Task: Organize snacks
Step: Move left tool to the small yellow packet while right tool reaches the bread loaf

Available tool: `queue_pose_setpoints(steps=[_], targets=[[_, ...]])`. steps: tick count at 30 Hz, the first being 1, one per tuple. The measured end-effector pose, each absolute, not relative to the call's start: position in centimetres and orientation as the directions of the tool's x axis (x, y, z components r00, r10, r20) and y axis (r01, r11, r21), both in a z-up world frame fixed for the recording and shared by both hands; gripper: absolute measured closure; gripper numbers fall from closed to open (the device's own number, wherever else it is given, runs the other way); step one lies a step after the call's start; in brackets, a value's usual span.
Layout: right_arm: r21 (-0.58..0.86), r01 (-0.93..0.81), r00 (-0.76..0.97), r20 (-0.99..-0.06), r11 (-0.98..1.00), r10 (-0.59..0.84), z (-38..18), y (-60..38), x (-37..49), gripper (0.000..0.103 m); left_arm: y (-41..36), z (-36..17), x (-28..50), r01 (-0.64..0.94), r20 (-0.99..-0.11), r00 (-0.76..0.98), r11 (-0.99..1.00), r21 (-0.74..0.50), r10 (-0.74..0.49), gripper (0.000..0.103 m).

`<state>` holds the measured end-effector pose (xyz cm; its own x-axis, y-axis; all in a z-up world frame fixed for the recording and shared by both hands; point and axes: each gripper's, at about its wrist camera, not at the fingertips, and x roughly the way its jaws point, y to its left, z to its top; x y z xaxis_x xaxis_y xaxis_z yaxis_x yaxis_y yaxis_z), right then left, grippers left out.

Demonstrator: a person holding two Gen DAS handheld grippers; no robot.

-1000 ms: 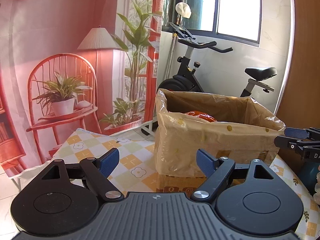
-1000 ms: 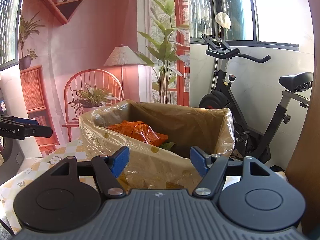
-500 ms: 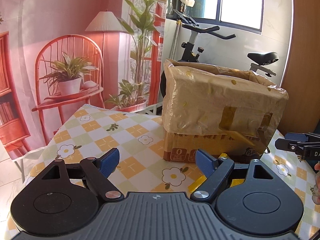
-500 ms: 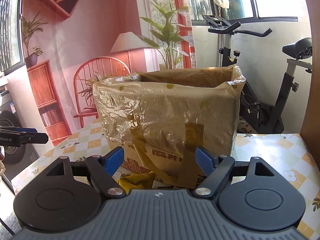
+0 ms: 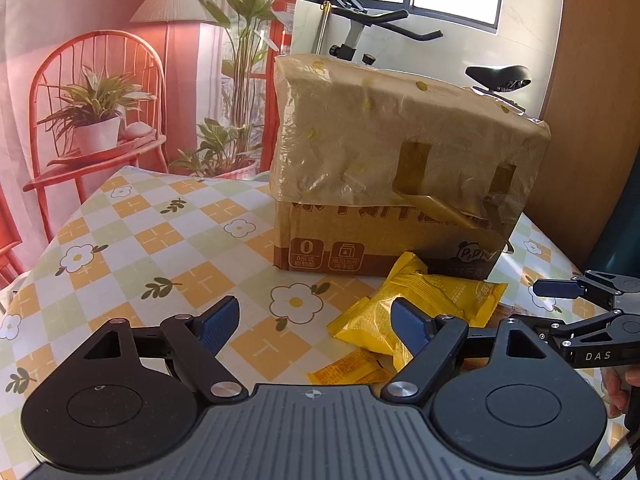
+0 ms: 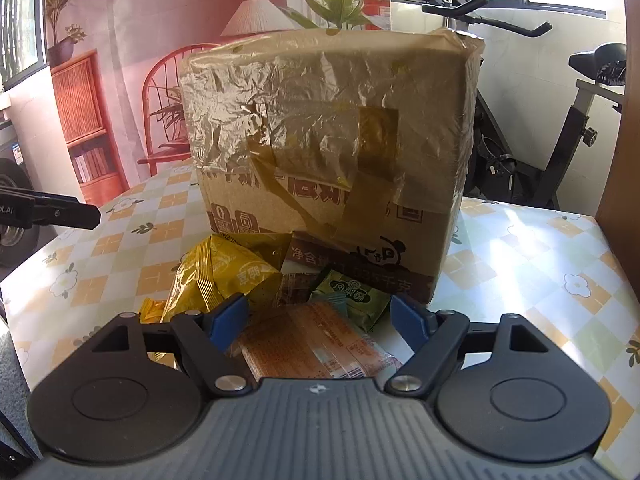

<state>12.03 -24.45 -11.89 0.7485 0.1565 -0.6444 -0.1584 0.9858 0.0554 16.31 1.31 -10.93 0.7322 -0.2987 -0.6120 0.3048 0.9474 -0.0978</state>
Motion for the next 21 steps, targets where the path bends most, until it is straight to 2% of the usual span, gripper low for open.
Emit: queue_pose_setpoints(steps=[10, 13, 16, 19, 21], targets=[[-0.003, -0.254, 0.692, -0.699, 0.967, 0.180, -14.4, -23.9, 13.1, 0.018, 0.2, -11.8, 16.3, 0.341, -0.642, 0.692, 0.933, -0.112, -0.330, 0.019], [0.023, -0.263, 0.674, -0.711, 0.965, 0.200, -15.2, -24.1, 13.9, 0.009, -0.3, -11.9, 16.7, 0.338, -0.648, 0.687, 0.934, -0.114, -0.327, 0.019], [0.026, -0.279, 0.662, -0.719, 0.960, 0.212, -15.8, -24.0, 14.4, 0.006, -0.9, -12.2, 16.8, 0.341, -0.655, 0.680, 0.933, -0.117, -0.331, 0.019], [0.000, -0.299, 0.664, -0.718, 0.954, 0.208, -16.2, -23.7, 14.3, 0.006, -1.3, -13.0, 16.8, 0.359, -0.662, 0.668, 0.927, -0.113, -0.339, 0.019], [-0.020, -0.298, 0.673, -0.713, 0.954, 0.196, -16.3, -23.6, 13.9, 0.010, -1.3, -13.8, 16.9, 0.375, -0.671, 0.652, 0.919, -0.118, -0.352, 0.020]])
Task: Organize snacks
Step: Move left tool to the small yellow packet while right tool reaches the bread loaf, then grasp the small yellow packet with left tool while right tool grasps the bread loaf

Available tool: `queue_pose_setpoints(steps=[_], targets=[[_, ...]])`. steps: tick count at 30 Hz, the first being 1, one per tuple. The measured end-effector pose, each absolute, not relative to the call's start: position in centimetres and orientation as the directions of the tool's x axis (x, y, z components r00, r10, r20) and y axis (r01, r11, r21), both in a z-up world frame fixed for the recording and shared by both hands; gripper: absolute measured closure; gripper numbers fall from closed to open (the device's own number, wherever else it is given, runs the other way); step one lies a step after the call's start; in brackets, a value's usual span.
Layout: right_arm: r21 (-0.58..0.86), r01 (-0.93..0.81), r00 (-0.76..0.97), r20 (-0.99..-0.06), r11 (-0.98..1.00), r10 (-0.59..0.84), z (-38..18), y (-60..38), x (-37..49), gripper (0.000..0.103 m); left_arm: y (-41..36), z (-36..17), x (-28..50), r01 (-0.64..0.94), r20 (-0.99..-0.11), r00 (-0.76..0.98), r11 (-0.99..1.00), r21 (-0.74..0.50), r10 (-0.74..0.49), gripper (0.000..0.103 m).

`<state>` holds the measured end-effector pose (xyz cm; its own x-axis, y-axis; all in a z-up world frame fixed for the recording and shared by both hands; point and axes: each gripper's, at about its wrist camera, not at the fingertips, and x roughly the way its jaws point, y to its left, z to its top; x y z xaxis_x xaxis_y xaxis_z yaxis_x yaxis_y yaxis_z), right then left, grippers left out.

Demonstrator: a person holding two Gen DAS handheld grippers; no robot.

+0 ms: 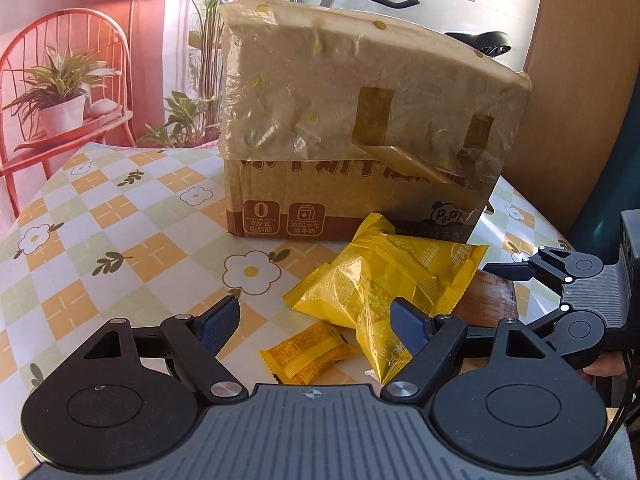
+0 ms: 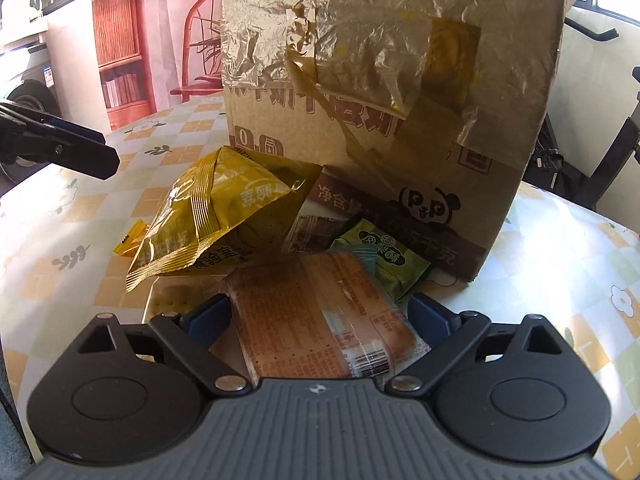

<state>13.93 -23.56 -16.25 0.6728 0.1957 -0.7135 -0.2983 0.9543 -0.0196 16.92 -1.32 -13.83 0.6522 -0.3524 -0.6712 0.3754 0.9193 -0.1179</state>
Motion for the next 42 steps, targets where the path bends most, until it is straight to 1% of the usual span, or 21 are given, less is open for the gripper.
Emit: queue_pose_setpoints(steps=[1, 2, 4, 6, 9, 12, 15, 20, 29, 30, 32, 33, 37, 42], targets=[[-0.022, -0.297, 0.681, -0.706, 0.955, 0.196, -16.3, -23.5, 13.7, 0.015, -1.3, -14.3, 16.9, 0.384, -0.679, 0.641, 0.916, -0.119, -0.357, 0.025], [-0.025, -0.292, 0.687, -0.701, 0.956, 0.191, -16.3, -23.5, 13.4, 0.018, -1.3, -14.9, 16.9, 0.394, -0.693, 0.628, 0.912, -0.110, -0.355, 0.028], [-0.035, -0.274, 0.710, -0.681, 0.961, 0.178, -16.4, -23.6, 12.7, 0.020, -1.3, -15.7, 17.0, 0.413, -0.715, 0.609, 0.907, -0.084, -0.343, 0.038], [-0.038, -0.248, 0.735, -0.658, 0.968, 0.163, -16.6, -23.8, 12.1, 0.022, -1.2, -16.4, 17.2, 0.439, -0.728, 0.592, 0.896, -0.067, -0.345, 0.043], [-0.028, -0.212, 0.765, -0.627, 0.977, 0.148, -17.0, -24.0, 11.5, 0.022, -0.9, -16.9, 17.6, 0.448, -0.731, 0.590, 0.892, -0.056, -0.342, 0.044], [-0.030, -0.205, 0.769, -0.624, 0.978, 0.142, -17.0, -24.0, 11.5, 0.022, -1.0, -17.2, 18.5, 0.462, -0.732, 0.580, 0.884, -0.066, -0.358, 0.043], [-0.020, -0.205, 0.768, -0.624, 0.979, 0.148, -17.0, -24.2, 11.6, 0.022, -1.5, -17.8, 19.2, 0.516, -0.745, 0.541, 0.854, -0.072, -0.390, 0.043], [-0.028, -0.172, 0.780, -0.614, 0.985, 0.119, -17.1, -24.3, 11.2, 0.022, -2.3, -18.6, 19.7, 0.573, -0.753, 0.524, 0.819, -0.033, -0.398, 0.043], [-0.038, -0.168, 0.787, -0.607, 0.985, 0.111, -17.1, -24.2, 11.0, 0.022, -3.2, -19.8, 19.9, 0.584, -0.767, 0.523, 0.812, 0.005, -0.372, 0.042], [-0.036, -0.168, 0.787, -0.606, 0.985, 0.112, -17.1, -24.3, 11.0, 0.022, -3.2, -19.8, 19.9, 0.577, -0.766, 0.526, 0.817, 0.003, -0.369, 0.044], [-0.031, -0.167, 0.788, -0.606, 0.985, 0.114, -17.1, -24.3, 11.0, 0.022, -3.2, -19.7, 19.6, 0.561, -0.756, 0.542, 0.828, 0.001, -0.367, 0.062], [-0.030, -0.167, 0.787, -0.606, 0.986, 0.115, -17.1, -24.3, 11.0, 0.022, -3.2, -19.6, 19.5, 0.554, -0.755, 0.546, 0.833, -0.002, -0.365, 0.067], [-0.040, -0.168, 0.787, -0.607, 0.985, 0.109, -17.1, -24.2, 11.0, 0.022, -2.5, -19.6, 18.6, 0.505, -0.744, 0.567, 0.863, -0.025, -0.353, 0.069], [-0.016, -0.167, 0.784, -0.609, 0.986, 0.123, -17.1, -24.5, 11.2, 0.022, -1.2, -19.4, 18.1, 0.434, -0.731, 0.586, 0.897, -0.081, -0.349, 0.070]])
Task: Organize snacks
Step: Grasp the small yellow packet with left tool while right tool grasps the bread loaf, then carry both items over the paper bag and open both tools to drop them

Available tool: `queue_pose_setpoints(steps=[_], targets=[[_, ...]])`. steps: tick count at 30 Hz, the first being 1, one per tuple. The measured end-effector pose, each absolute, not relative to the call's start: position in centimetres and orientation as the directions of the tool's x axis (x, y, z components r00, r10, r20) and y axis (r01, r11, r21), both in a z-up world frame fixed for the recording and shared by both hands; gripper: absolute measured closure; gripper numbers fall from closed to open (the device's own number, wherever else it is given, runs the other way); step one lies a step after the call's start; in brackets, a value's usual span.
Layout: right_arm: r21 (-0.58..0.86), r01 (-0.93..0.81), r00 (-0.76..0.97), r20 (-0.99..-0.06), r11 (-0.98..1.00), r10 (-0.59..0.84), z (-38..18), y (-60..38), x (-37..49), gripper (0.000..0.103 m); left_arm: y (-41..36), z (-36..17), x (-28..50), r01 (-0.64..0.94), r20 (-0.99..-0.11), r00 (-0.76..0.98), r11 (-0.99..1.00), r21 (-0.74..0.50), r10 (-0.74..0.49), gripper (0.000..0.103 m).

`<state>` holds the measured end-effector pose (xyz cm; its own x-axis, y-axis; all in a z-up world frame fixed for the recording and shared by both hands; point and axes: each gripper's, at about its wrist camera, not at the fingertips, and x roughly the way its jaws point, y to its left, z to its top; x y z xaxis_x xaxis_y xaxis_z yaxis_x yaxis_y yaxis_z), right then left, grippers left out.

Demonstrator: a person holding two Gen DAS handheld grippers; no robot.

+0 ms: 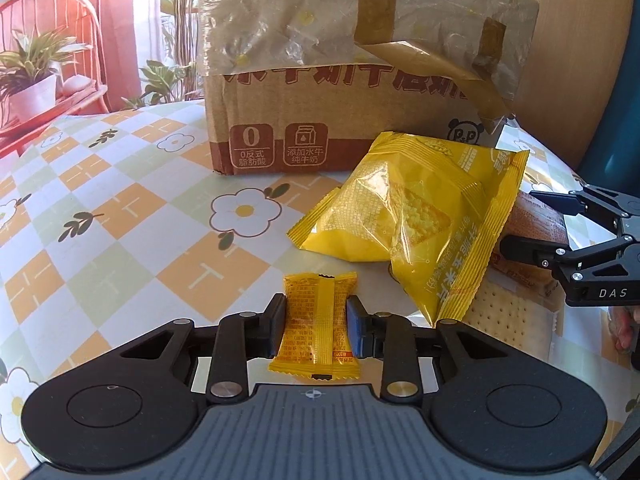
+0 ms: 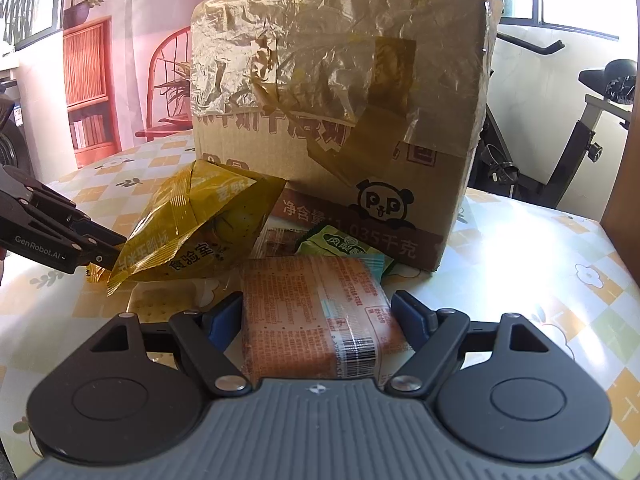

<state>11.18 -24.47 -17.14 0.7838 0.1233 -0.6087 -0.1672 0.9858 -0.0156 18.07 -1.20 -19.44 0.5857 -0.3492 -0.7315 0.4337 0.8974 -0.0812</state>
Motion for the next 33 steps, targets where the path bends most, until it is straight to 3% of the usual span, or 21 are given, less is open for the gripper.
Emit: queue_pose_setpoints(steps=[18, 27, 33], targets=[[-0.012, -0.163, 0.763, -0.636, 0.987, 0.118, -17.4, -24.5, 11.7, 0.018, -0.4, -17.7, 16.4, 0.392, -0.681, 0.646, 0.916, -0.090, -0.344, 0.070], [0.000, -0.135, 0.753, -0.650, 0.991, 0.102, -16.5, -24.9, 11.2, 0.027, 0.6, -15.2, 16.0, 0.369, -0.622, 0.706, 0.926, -0.085, -0.338, 0.070], [-0.020, -0.074, 0.800, -0.598, 0.997, 0.047, -14.0, -26.2, 9.6, 0.029, 0.4, -13.6, 16.1, 0.362, -0.579, 0.740, 0.928, -0.087, -0.343, 0.070]])
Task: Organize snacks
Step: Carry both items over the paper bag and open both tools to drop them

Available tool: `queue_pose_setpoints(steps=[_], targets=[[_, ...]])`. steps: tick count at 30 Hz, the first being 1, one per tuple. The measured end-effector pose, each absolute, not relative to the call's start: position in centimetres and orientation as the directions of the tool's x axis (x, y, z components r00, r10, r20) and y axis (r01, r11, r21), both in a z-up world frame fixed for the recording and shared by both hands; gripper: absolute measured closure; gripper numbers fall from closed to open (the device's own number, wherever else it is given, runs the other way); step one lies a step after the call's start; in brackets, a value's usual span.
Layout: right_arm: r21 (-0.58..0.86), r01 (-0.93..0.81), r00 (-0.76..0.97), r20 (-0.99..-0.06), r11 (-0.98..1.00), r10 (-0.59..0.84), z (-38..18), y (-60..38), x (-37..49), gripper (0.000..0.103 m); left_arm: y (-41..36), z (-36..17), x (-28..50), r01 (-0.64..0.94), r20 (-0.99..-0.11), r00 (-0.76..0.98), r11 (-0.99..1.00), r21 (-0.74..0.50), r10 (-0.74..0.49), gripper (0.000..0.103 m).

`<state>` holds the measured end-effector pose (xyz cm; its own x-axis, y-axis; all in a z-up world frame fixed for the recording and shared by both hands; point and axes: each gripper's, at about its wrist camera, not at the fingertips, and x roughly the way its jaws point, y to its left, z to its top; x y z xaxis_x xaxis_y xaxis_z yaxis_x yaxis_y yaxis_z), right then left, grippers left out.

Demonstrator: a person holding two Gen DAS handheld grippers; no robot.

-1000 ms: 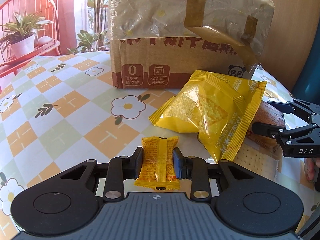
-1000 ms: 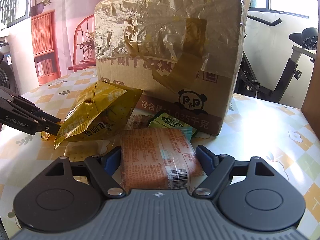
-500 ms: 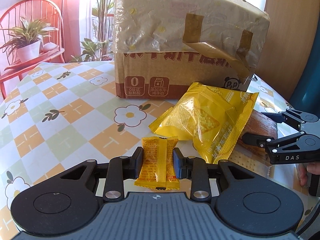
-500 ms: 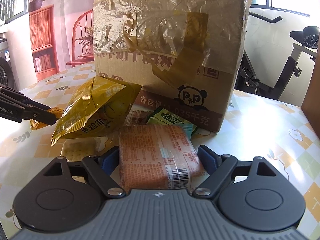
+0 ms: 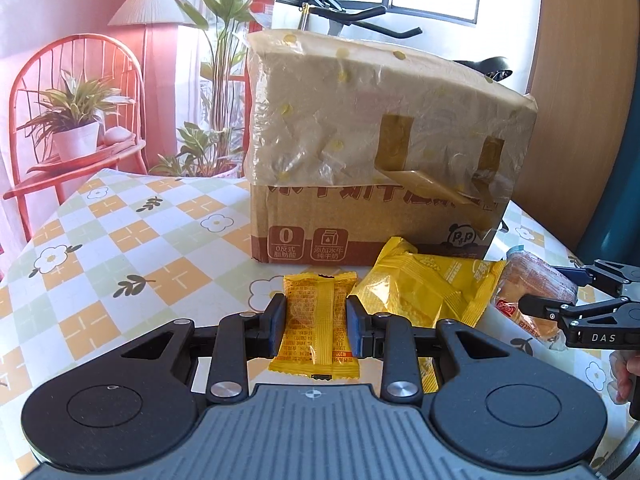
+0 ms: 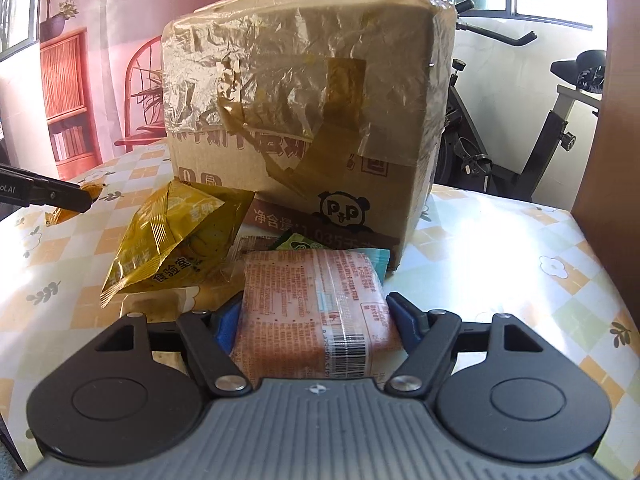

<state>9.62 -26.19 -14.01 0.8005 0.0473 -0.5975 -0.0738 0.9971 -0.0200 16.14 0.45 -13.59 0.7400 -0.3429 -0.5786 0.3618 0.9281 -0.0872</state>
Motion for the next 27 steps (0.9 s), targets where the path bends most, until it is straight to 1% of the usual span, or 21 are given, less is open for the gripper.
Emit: queue_pose_setpoints(steps=[5, 10, 14, 18, 21, 23, 27], targets=[[-0.046, -0.053, 0.849, -0.528, 0.998, 0.021, -11.0, -26.7, 8.9, 0.029, -0.3, -11.4, 16.4, 0.384, -0.531, 0.764, 0.920, -0.082, -0.366, 0.070], [-0.072, -0.061, 0.908, -0.419, 0.996, 0.025, -6.2, -26.7, 9.3, 0.029, -0.9, -7.8, 17.7, 0.406, -0.454, 0.802, 0.912, -0.062, -0.388, 0.070], [-0.096, -0.073, 0.942, -0.333, 0.993, 0.037, -2.1, -26.4, 11.1, 0.029, -1.7, -4.1, 20.0, 0.418, -0.388, 0.822, 0.904, -0.085, -0.417, 0.070], [-0.120, -0.089, 0.959, -0.279, 0.989, 0.053, 1.2, -26.3, 14.2, 0.029, -3.4, -0.8, 22.7, 0.443, -0.337, 0.832, 0.893, -0.077, -0.441, 0.070], [-0.150, -0.099, 0.957, -0.285, 0.984, 0.053, 2.4, -26.3, 18.0, 0.029, -5.3, 0.7, 25.3, 0.453, -0.332, 0.833, 0.890, -0.048, -0.442, 0.070], [-0.160, -0.108, 0.953, -0.299, 0.981, 0.056, 2.6, -26.3, 20.6, 0.029, -6.3, 1.2, 27.3, 0.455, -0.343, 0.828, 0.889, -0.053, -0.444, 0.070], [-0.165, -0.103, 0.931, -0.363, 0.981, 0.037, 1.7, -26.5, 26.2, 0.029, -7.9, 1.5, 31.2, 0.439, -0.386, 0.817, 0.896, -0.064, -0.428, 0.070]])
